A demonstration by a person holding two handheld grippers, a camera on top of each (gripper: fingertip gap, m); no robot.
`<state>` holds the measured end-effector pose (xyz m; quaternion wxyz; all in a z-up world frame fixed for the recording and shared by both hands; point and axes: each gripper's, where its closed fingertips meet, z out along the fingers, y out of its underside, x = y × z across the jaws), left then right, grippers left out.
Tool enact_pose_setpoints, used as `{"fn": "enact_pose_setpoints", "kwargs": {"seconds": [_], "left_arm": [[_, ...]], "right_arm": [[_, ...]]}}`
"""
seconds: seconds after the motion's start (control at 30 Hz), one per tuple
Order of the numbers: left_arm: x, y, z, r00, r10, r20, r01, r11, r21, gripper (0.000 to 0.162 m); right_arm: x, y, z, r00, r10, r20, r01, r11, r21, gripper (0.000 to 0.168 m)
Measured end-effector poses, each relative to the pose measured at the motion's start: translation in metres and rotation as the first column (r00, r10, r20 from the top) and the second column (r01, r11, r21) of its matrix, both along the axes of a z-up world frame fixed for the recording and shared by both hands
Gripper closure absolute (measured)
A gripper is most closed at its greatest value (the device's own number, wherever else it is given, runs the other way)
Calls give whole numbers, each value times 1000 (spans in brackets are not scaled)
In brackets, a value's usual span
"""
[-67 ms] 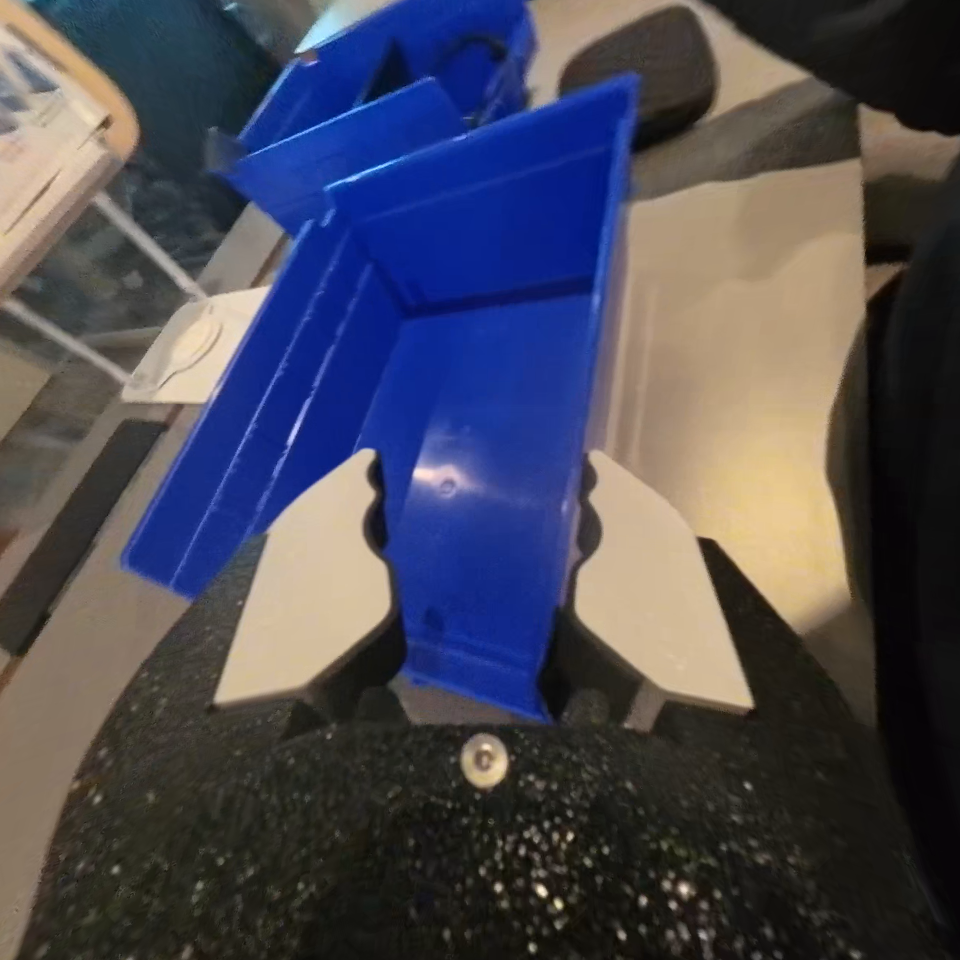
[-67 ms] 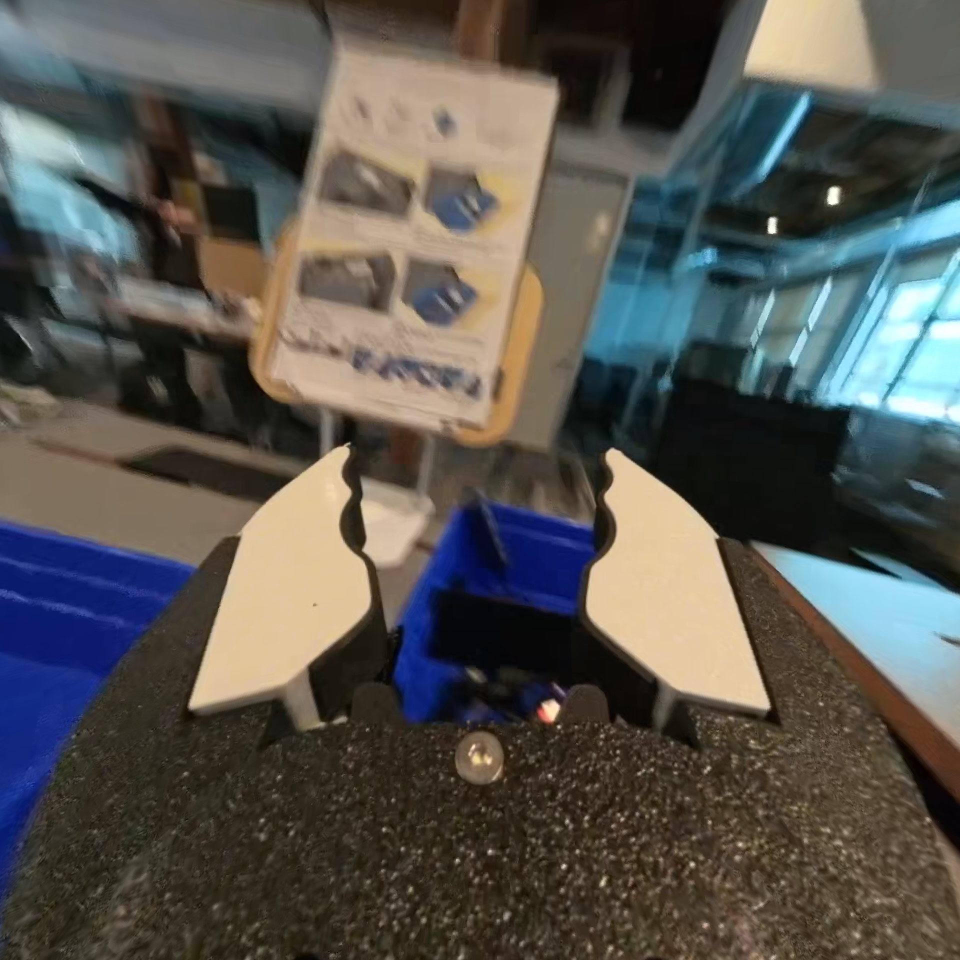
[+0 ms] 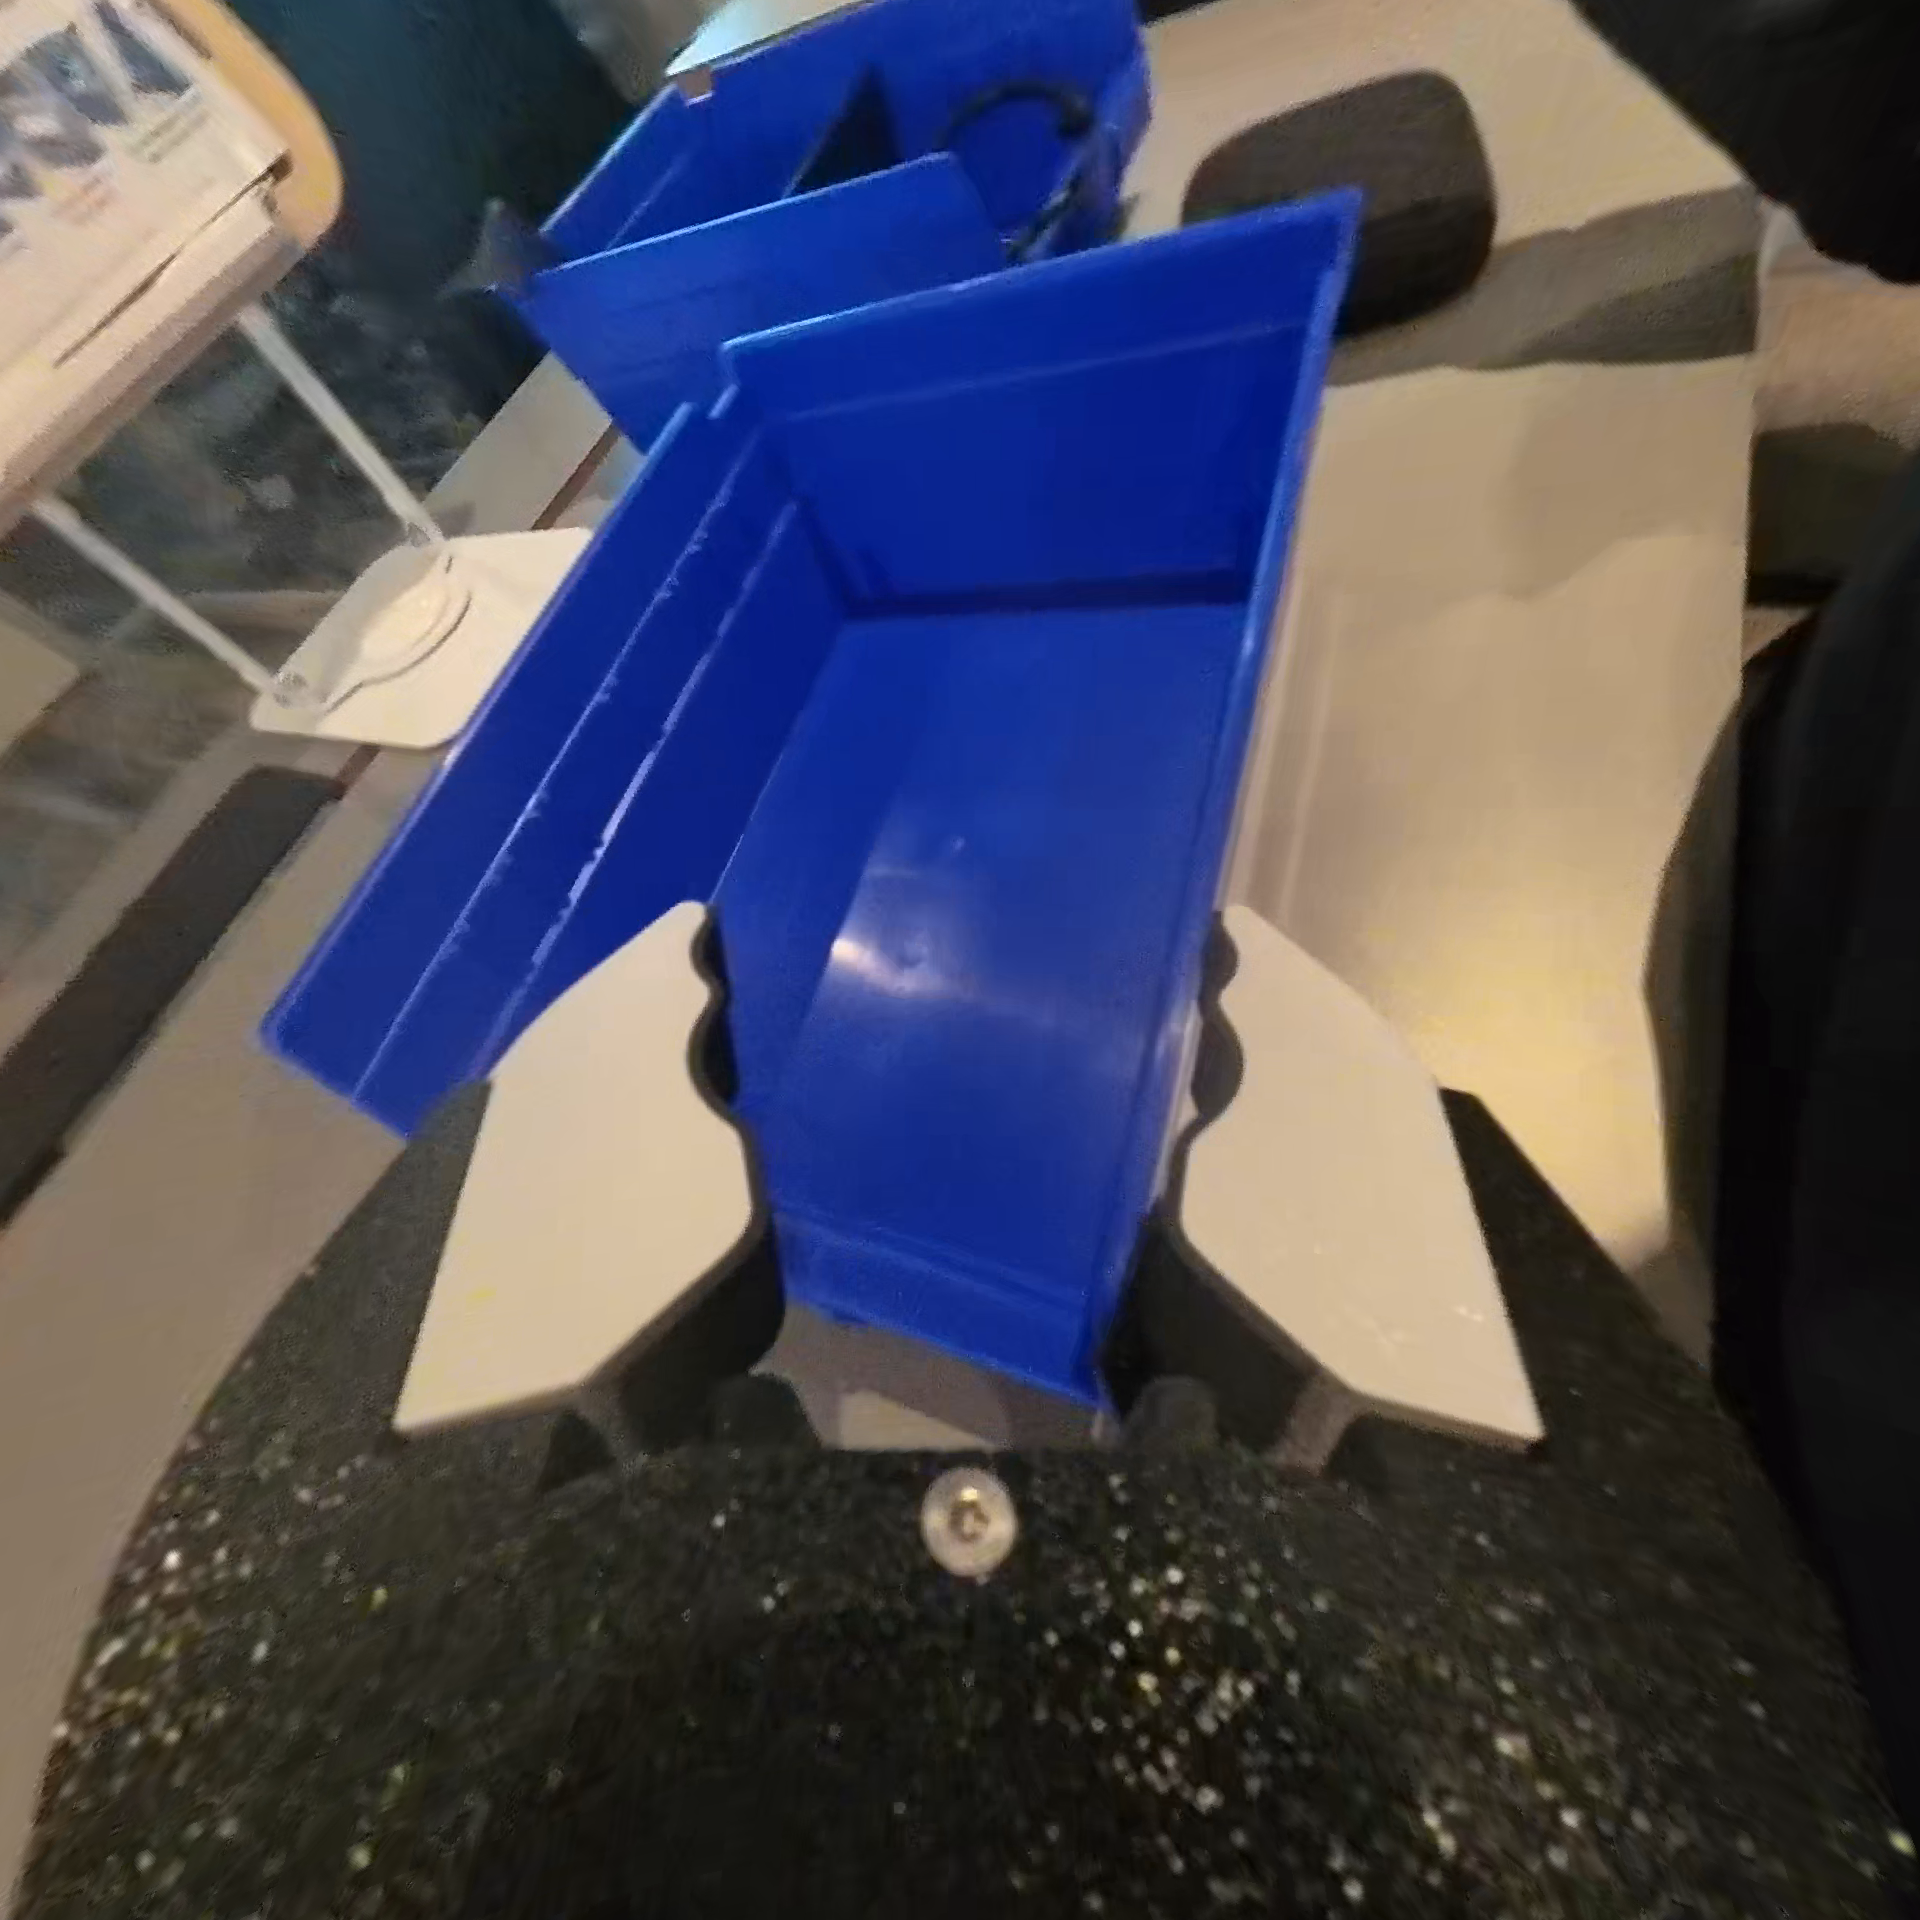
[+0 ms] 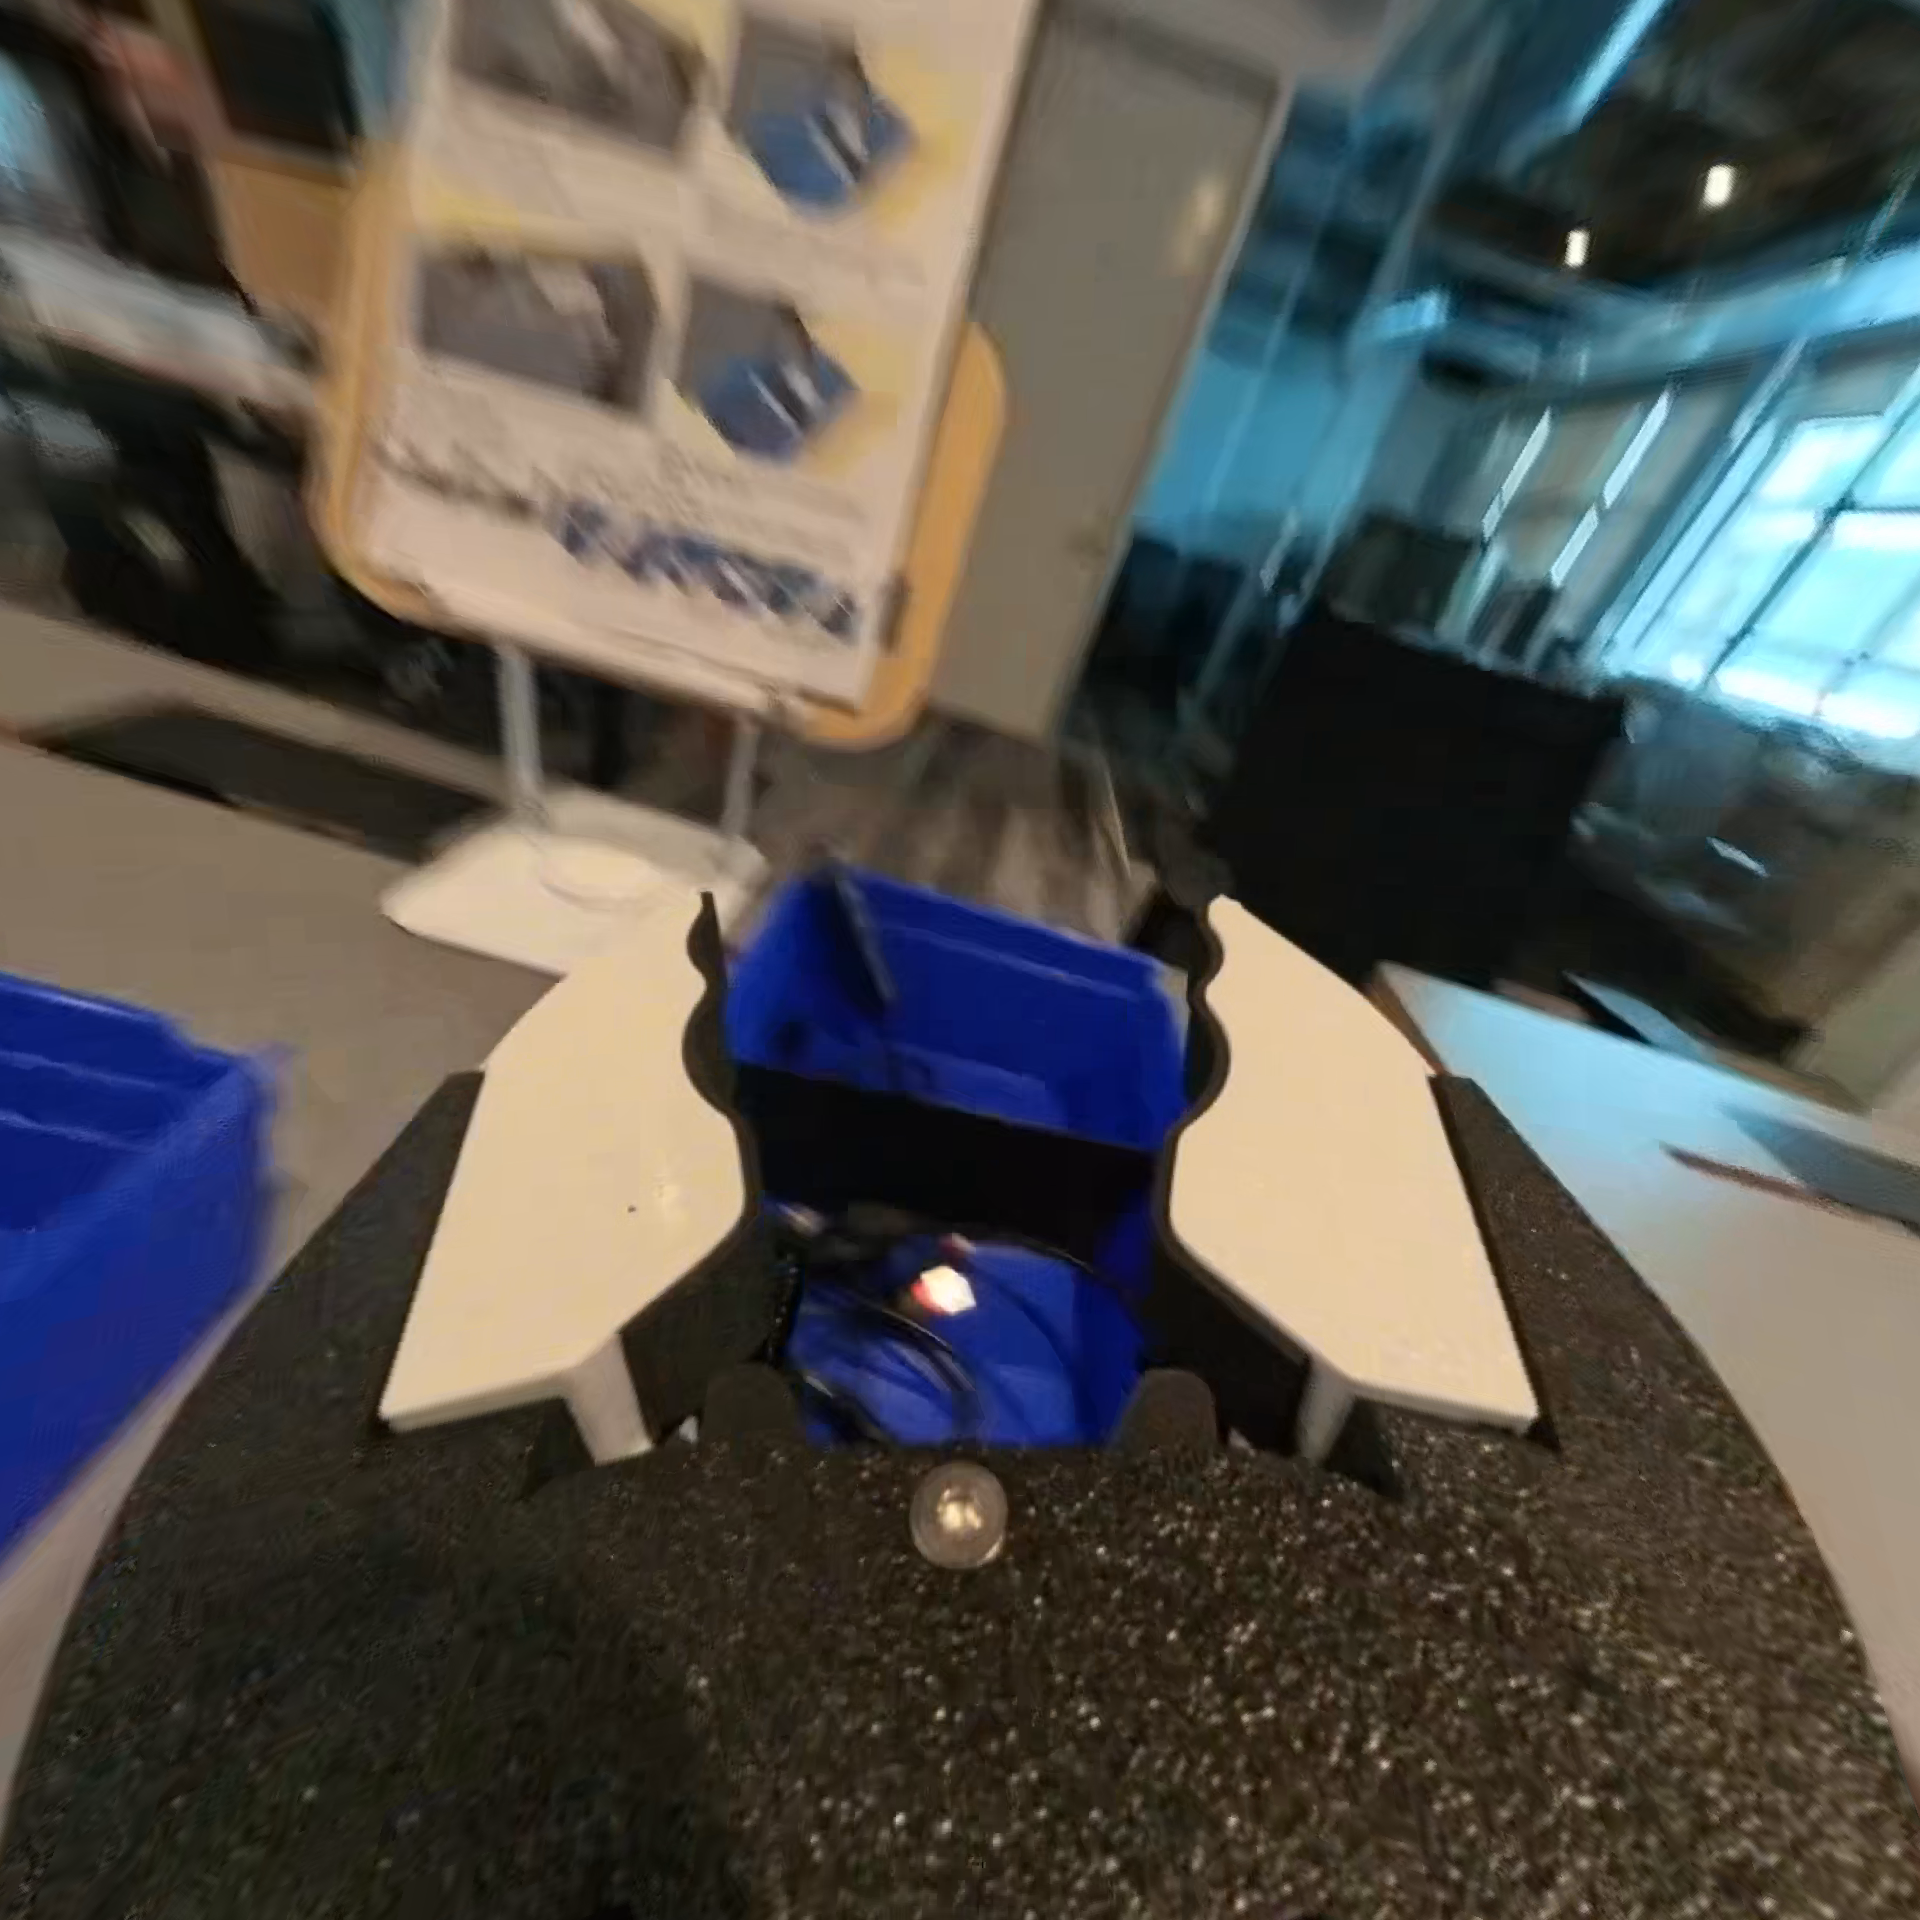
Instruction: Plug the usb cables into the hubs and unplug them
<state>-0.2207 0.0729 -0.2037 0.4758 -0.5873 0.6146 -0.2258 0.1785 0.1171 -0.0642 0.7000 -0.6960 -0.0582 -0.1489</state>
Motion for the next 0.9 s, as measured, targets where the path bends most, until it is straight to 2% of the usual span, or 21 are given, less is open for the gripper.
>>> {"fn": "enact_pose_setpoints", "kwargs": {"seconds": [0.07, 0.1, 0.17, 0.23, 0.33, 0.53, 0.67, 0.77, 0.83, 0.9], "left_arm": [[-8, 6, 3, 999, 38, 31, -37, 998, -53, 68], [-11, 9, 3, 997, 58, 44, -55, 996, -72, 65], [-16, 15, 5, 993, 91, 74, -83, 991, -106, 65], [-21, 16, 11, 985, 110, 130, -90, 984, -153, 69], [-37, 21, 23, 961, 169, 219, -130, 974, -185, 76], [-64, 32, 28, 931, 267, 249, -216, 953, -211, 79], [-71, 38, 28, 921, 300, 250, -251, 945, -209, 81], [-73, 44, 30, 903, 330, 276, -272, 935, -228, 83], [-73, 46, 34, 888, 340, 310, -269, 931, -247, 86], [-73, 46, 37, 878, 339, 338, -259, 930, -260, 88]], "right_arm": [[51, 11, -9, 998, -58, -3, 56, 985, -160, 89], [72, 20, -23, 997, -60, -54, 42, 960, -276, 90], [103, 37, -61, 981, -65, -181, -34, 869, -493, 88], [124, 47, -98, 965, -93, -246, -94, 752, -652, 90], [151, 55, -138, 974, -147, -170, -45, 614, -788, 98], [163, 75, -168, 987, -122, -102, -28, 497, -867, 107], [156, 75, -192, 989, -92, -114, -75, 353, -933, 111], [147, 83, -198, 984, -83, -160, -122, 347, -930, 127], [152, 85, -202, 992, -83, -98, -65, 337, -939, 139], [151, 86, -201, 989, -98, -109, -70, 334, -940, 146]]}}
